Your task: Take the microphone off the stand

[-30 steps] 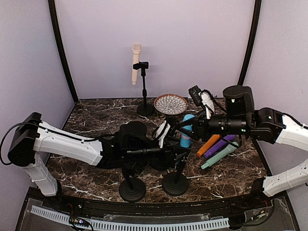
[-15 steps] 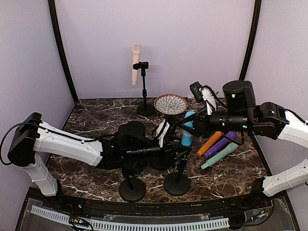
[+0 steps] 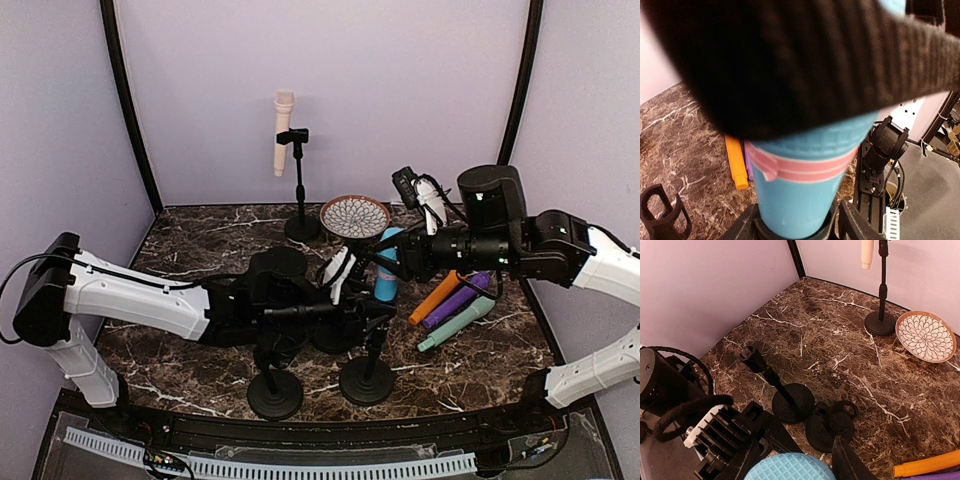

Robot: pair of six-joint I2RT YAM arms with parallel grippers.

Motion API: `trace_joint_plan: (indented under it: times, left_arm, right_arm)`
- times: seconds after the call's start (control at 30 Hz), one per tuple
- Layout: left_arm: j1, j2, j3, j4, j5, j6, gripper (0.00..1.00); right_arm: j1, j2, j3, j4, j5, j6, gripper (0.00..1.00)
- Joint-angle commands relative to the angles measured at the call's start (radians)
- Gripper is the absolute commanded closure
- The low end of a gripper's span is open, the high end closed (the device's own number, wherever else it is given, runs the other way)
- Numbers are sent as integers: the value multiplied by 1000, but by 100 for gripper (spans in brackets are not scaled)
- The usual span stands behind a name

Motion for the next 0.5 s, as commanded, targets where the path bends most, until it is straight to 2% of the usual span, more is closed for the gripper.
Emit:
trace_joint_plan:
  times: [0.0,0.17,0.23,0.47]
  left_arm:
    - [-20,-30,24,-315,-8,27,41]
    - [-22,-65,69,-341,-40,11,20]
    - [-25,-87,69,-342,-58,5,15]
    - [-67,-146,64,-384,-182,-15,13]
  right_arm:
    - [-20,-38,11,258,44,0,100]
    - [-15,-57,-36,257,78,16,100]
    - [-12,-61,-49,258,85,19,100]
    - [31,-35,-67,246,180,43,100]
